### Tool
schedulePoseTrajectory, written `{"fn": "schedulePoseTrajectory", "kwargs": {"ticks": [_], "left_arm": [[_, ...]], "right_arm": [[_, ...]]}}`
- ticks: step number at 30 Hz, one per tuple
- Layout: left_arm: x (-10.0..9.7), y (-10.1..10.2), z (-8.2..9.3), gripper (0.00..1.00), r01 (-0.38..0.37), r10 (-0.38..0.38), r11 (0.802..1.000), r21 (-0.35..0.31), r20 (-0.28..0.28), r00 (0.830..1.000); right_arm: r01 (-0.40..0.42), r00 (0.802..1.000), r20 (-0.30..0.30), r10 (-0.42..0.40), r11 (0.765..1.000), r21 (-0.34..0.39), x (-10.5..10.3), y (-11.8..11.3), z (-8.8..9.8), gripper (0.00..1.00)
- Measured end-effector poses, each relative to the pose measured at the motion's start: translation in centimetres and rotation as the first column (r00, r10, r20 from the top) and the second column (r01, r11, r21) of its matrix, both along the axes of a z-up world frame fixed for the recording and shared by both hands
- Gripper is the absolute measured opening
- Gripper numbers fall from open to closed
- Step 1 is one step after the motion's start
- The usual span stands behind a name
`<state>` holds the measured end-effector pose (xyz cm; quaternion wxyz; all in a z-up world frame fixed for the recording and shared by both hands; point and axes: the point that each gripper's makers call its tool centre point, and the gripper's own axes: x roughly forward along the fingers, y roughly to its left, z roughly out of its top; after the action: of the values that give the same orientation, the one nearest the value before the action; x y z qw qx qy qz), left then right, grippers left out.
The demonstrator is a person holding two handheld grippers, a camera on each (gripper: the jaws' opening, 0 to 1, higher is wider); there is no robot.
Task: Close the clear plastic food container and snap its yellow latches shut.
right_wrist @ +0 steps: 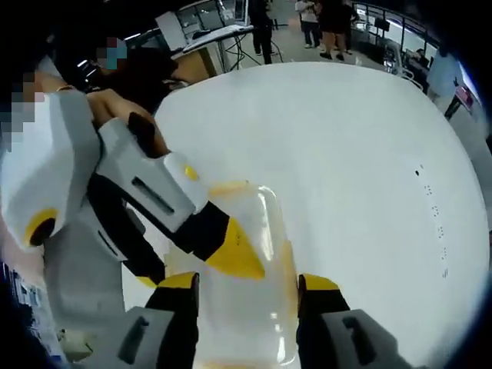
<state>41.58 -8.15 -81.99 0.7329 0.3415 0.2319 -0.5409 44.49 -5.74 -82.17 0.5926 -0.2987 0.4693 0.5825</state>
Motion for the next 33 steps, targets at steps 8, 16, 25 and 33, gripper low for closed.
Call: {"fn": "schedulePoseTrajectory", "kwargs": {"ticks": [8, 16, 25, 33], "left_arm": [[-0.2, 0.1, 0.1, 0.55, 0.016, -0.015, 1.0, 0.016, -0.004, 1.0], [-0.2, 0.3, 0.4, 0.56, 0.048, -0.047, 0.999, 0.013, -0.028, 0.998], [-0.8, 0.8, 1.8, 0.5, -0.007, 0.002, 0.997, -0.076, -0.071, 0.998], [0.4, 1.9, 3.9, 0.47, -0.15, 0.124, 0.971, -0.185, -0.143, 0.982]], "right_arm": [[0.071, 0.997, 0.041, -0.072, 0.997, 0.01, -0.1, 0.0, 0.2, 0.49], [0.146, 0.986, 0.072, -0.151, 0.987, 0.062, -0.1, -0.1, 0.5, 0.49], [0.369, 0.919, 0.069, -0.387, 0.91, 0.189, 0.7, -0.2, 0.8, 0.48], [0.516, 0.825, 0.099, -0.556, 0.813, 0.27, 1.4, -2.0, 2.1, 0.5]]}}
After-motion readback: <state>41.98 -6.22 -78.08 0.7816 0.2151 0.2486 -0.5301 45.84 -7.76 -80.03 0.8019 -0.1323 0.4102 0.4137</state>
